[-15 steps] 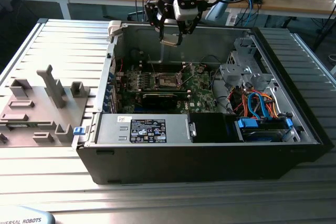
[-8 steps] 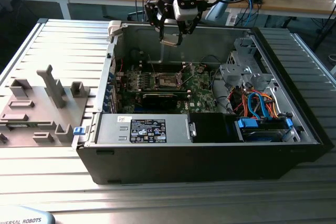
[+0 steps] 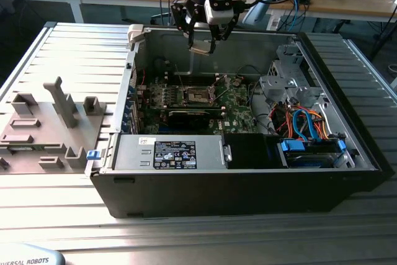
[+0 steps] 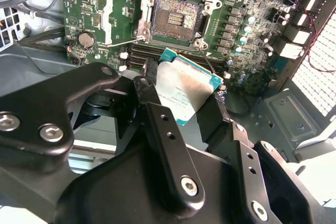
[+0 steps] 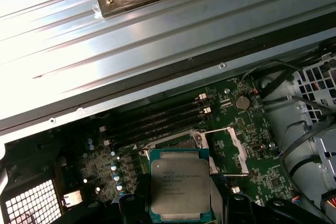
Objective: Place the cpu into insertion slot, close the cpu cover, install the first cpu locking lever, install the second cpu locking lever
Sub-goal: 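Place the cpu into insertion slot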
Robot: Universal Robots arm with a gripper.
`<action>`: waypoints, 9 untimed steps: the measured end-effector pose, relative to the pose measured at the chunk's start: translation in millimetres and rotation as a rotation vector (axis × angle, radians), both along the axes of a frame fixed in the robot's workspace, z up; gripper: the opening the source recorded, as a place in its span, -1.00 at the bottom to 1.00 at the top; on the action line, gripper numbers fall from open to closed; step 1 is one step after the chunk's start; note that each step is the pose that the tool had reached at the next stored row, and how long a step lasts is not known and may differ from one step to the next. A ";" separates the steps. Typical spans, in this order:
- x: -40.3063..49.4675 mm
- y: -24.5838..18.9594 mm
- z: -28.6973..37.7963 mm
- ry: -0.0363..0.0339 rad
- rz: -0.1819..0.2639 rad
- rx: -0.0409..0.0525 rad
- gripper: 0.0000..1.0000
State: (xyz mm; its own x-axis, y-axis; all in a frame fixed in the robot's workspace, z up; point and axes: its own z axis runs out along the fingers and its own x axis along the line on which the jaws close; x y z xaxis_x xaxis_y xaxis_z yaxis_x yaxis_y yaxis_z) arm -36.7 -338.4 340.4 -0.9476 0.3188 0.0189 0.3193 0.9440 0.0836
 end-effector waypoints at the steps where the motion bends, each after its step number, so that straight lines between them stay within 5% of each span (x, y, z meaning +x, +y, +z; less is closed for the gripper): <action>1: 0.0 0.0 0.0 0.0000 0.000 0.0000 0.08; 9: 0.0 0.0 0.0 0.0000 -0.006 -0.0001 0.08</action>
State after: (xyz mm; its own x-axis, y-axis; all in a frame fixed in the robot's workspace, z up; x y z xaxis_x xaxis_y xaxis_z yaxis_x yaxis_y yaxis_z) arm -36.7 -338.4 340.4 -0.9456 0.3248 0.0188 0.3252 0.9419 0.0836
